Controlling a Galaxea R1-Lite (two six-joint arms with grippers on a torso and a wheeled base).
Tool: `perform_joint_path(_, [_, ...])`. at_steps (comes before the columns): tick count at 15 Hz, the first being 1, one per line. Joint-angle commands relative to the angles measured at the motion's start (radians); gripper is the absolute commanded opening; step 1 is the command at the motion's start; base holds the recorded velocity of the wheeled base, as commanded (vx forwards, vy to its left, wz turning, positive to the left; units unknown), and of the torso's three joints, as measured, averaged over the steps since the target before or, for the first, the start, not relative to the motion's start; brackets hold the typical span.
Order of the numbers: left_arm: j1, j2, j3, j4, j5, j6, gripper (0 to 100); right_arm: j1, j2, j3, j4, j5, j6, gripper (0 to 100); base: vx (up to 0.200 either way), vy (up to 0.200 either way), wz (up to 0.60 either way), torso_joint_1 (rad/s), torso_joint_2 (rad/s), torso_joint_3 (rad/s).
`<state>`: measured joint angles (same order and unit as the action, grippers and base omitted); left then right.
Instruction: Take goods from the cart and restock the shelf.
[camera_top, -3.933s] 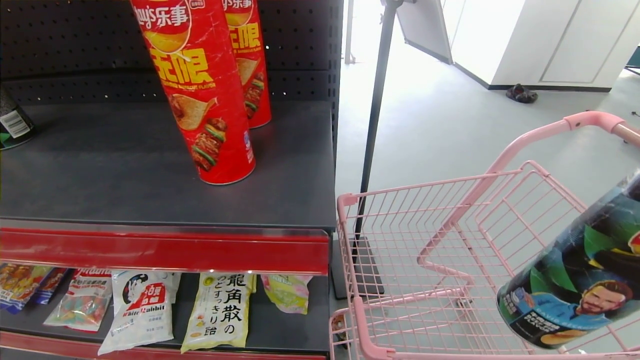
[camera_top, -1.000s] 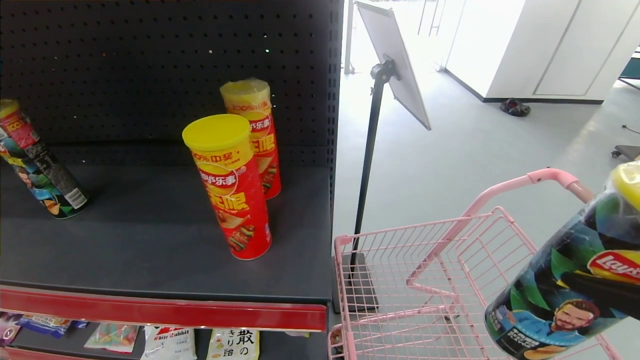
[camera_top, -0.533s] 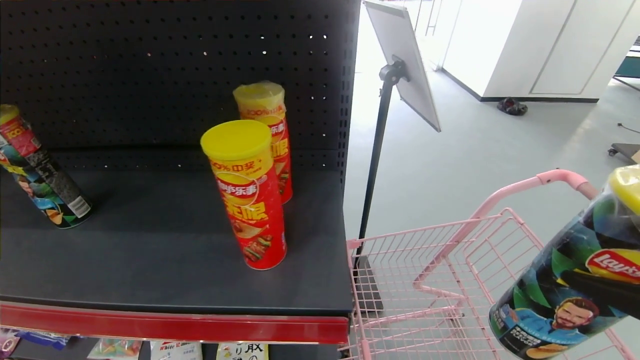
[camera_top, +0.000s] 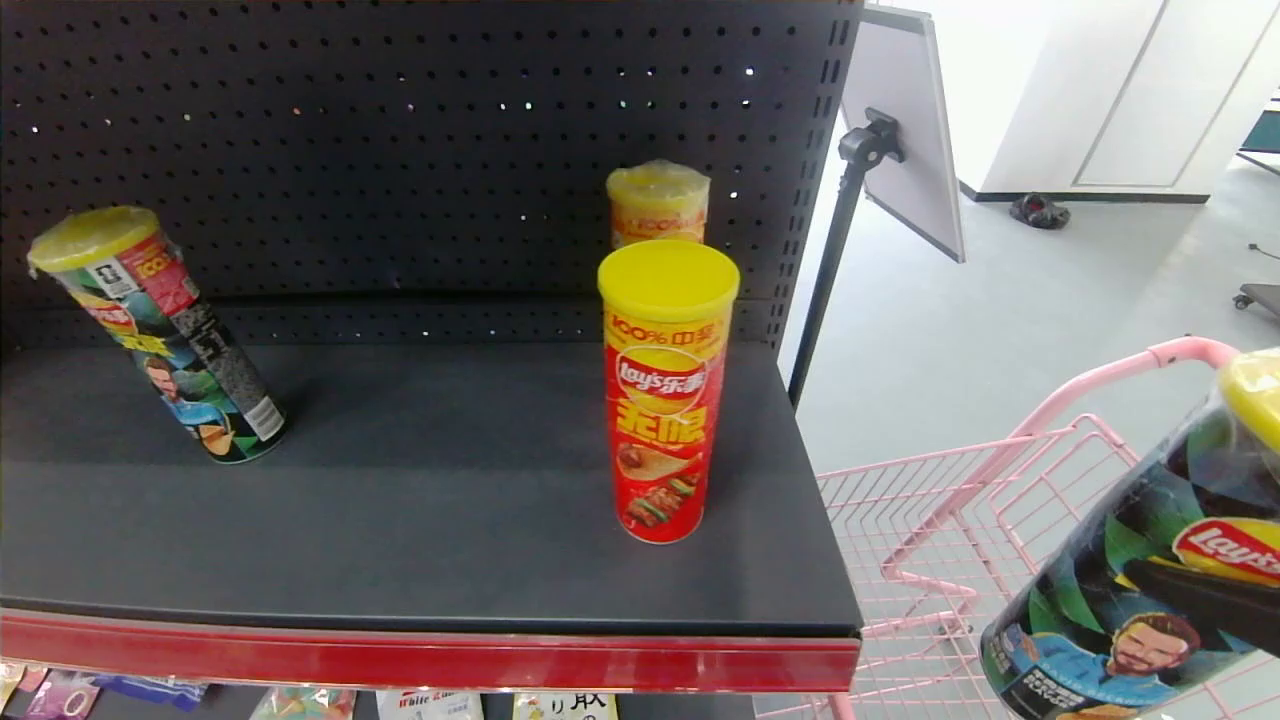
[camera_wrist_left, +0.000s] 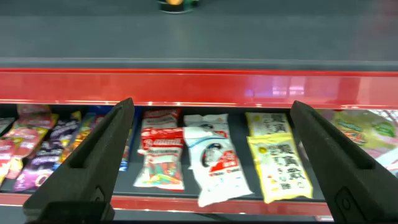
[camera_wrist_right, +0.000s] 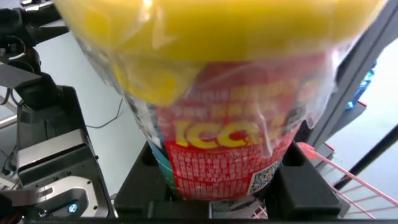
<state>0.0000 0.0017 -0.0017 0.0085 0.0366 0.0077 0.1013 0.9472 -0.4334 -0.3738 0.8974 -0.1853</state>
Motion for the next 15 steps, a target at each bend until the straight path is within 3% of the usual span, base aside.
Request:
perform_joint_path(1, [0.0,0.001,0.0,-0.001,0.0,0.0,100,0.0,-0.007,0.007,0.0,0.0,0.0,0,0.0,0.2,0.0,0.007,0.01,-0.002])
perform_joint_path(15, [0.0,0.001,0.0,0.001,0.0,0.0,100,0.083,-0.058,0.001,0.0,0.024,-0.005,0,0.0,0.2,0.0,0.002,0.0,0.002])
